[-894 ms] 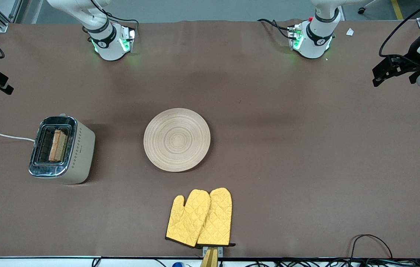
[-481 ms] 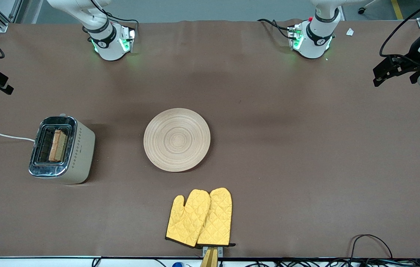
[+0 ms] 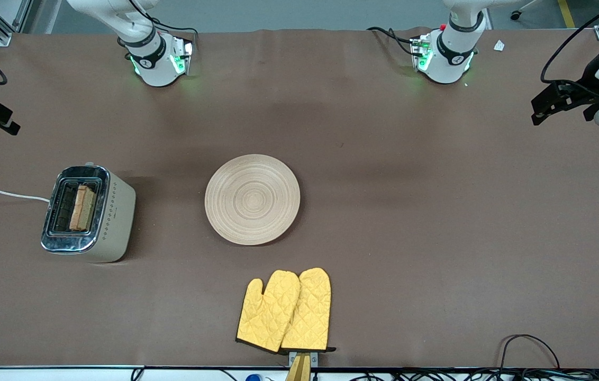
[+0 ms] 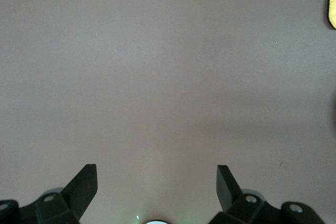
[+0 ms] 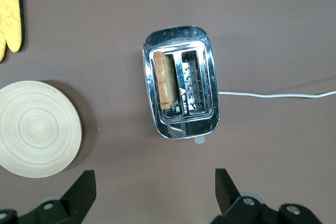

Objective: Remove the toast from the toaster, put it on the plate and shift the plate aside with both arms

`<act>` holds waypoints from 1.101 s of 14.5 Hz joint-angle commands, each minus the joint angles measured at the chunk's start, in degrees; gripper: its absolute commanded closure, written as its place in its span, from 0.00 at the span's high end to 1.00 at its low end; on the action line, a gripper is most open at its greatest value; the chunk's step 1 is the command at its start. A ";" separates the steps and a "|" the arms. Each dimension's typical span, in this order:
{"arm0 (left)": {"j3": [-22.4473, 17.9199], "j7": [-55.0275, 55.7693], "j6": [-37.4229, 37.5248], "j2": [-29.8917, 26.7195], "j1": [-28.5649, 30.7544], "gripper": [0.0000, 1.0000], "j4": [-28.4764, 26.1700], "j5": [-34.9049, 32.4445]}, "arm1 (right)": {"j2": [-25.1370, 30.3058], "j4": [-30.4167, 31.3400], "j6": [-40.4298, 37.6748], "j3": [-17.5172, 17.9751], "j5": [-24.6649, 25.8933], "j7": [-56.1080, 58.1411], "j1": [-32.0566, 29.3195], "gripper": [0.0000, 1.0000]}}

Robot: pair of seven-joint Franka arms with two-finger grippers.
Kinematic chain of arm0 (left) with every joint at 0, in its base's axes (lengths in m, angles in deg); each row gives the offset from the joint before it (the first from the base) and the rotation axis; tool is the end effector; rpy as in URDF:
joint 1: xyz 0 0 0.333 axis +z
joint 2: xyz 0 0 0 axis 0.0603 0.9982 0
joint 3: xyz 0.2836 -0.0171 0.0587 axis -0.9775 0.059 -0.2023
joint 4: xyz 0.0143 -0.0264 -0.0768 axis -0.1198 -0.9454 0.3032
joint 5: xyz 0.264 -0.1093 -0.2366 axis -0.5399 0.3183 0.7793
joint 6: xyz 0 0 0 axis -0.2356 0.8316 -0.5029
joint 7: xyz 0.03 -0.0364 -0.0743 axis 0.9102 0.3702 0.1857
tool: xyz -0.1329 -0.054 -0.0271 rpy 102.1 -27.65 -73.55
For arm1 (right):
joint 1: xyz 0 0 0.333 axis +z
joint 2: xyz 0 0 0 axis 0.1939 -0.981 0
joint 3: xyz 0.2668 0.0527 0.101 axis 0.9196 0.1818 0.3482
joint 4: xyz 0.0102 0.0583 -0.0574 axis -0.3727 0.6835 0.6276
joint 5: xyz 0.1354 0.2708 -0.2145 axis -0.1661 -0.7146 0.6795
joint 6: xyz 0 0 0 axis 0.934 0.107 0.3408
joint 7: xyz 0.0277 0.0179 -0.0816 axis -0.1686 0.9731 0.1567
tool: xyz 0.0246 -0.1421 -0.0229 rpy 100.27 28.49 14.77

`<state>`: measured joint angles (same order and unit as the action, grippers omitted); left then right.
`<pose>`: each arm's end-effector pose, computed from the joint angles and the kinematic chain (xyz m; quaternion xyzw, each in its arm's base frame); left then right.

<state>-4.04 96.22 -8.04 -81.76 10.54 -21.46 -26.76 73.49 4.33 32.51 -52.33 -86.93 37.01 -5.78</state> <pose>0.5026 -0.0581 0.5932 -0.9994 -0.0187 0.0000 0.0276 0.5088 -0.0452 0.5784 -0.9970 0.0766 -0.0045 0.0098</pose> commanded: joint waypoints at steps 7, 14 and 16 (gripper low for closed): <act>0.07 -1.18 0.53 1.32 2.05 1.00 1.56 -1.20 | -19.83 1.12 11.78 0.46 -0.98 0.15 0.14 1.00; -0.02 -0.65 0.53 1.32 2.85 1.00 1.56 -1.19 | -26.71 1.12 18.22 0.37 -1.94 7.26 -1.62 0.49; -0.02 -0.91 0.53 1.32 3.03 1.00 1.65 -1.19 | -26.63 1.12 18.13 0.37 -1.94 7.27 -1.62 0.27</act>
<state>-4.16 96.12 -8.04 -80.90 13.23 -21.30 -26.82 46.22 5.99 51.51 -52.38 -87.57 43.03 -6.82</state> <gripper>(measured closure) 0.000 0.449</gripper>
